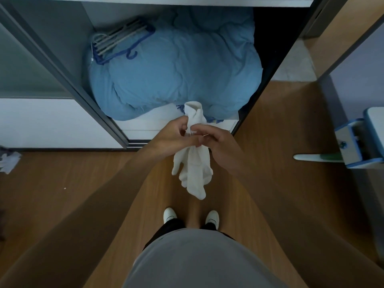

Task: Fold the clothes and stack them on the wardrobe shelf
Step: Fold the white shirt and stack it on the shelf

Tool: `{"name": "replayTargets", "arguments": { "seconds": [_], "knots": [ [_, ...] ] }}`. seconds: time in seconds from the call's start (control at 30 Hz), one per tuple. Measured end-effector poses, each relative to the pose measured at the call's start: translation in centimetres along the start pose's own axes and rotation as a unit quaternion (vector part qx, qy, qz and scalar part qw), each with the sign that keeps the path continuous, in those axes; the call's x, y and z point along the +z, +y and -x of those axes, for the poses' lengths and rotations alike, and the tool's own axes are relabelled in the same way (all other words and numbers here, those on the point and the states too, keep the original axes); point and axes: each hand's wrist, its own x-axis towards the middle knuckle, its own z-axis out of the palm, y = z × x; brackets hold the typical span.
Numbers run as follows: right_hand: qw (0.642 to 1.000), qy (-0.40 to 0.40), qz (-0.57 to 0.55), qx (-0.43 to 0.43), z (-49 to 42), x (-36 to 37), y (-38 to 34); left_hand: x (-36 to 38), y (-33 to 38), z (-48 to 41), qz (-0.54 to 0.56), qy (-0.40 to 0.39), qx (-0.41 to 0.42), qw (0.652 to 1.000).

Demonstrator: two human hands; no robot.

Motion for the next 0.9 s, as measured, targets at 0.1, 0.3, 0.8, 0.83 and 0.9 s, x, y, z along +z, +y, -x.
{"name": "replayTargets", "arguments": {
  "seconds": [0.1,0.3,0.8,0.83,0.9],
  "knots": [
    [0.999,-0.018,0.025,-0.034,0.2,-0.4,-0.2,-0.2,0.1,-0.2,-0.059,-0.010,0.016,0.998],
    [0.987,-0.002,0.145,-0.063,0.2,-1.1,-0.5,0.2,-0.1,-0.6,-0.107,-0.005,0.039,0.994],
    [0.969,0.006,0.192,-0.154,-0.3,-2.6,-1.9,-1.7,-0.2,0.3,-0.108,-0.009,0.098,0.989],
    [0.969,0.009,0.189,-0.160,-0.2,-2.5,-2.0,-1.7,-0.6,0.3,-0.109,0.001,0.096,0.989],
    [0.967,0.011,0.194,-0.163,-0.3,-2.4,-2.3,-2.0,-1.6,0.1,-0.121,0.032,0.097,0.987]
  ]
}}
